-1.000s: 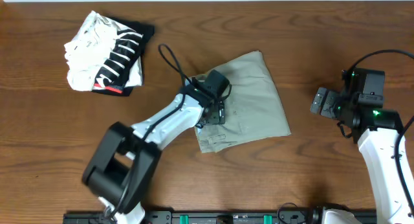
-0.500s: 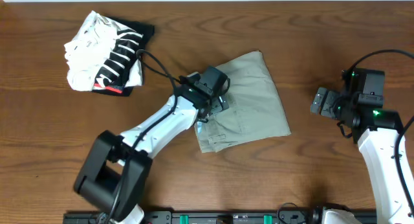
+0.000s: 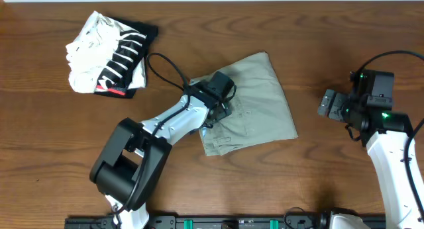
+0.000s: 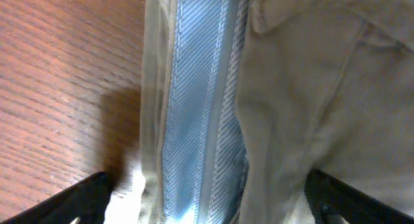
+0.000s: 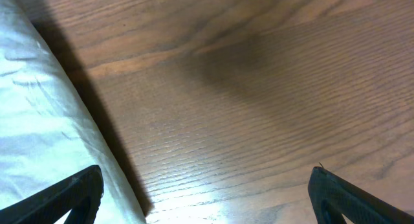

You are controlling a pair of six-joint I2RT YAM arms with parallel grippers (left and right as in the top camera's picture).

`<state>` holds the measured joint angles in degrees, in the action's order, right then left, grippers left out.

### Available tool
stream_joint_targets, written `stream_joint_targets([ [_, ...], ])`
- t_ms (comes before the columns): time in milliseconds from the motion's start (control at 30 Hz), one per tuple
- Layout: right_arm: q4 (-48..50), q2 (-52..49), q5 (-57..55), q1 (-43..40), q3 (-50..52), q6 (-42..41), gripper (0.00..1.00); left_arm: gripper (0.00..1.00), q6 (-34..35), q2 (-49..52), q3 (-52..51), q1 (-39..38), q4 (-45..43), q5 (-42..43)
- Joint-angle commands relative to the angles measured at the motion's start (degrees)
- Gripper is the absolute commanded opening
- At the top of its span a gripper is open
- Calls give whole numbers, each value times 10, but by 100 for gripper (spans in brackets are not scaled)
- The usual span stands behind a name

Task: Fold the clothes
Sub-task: 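Grasp the folded khaki shorts edge with the left gripper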

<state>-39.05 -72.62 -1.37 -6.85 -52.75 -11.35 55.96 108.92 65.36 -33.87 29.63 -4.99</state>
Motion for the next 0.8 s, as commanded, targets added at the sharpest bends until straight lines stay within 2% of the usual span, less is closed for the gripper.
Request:
stream_joint_targets([
  [0,0,3,-7,-3,2,-7,99,80,0,42,-12,4,-2,-4],
  [33,0,3,-7,-4,2,-7,99,68,-3,42,-12,4,-1,-4],
  [133,0,3,-7,-4,2,-6,99,41,-15,42,-12,4,-1,-4],
  [233,0,3,-7,-4,2,-7,99,25,-15,42,-12,4,2,-4],
  [400,0,3,-7,-4,2,-7,99,14,-51,42,-12,4,2,-4],
  [533,0,3,-7,-3,2,-6,99,6,-176,36,-7,4,3,-1],
  [633,0,3,-7,-4,2,-6,99,6,-268,22,4,4,9,0],
  [767,0,3,-7,-4,2,-6,99,6,-351,-11,16,4,11,0],
])
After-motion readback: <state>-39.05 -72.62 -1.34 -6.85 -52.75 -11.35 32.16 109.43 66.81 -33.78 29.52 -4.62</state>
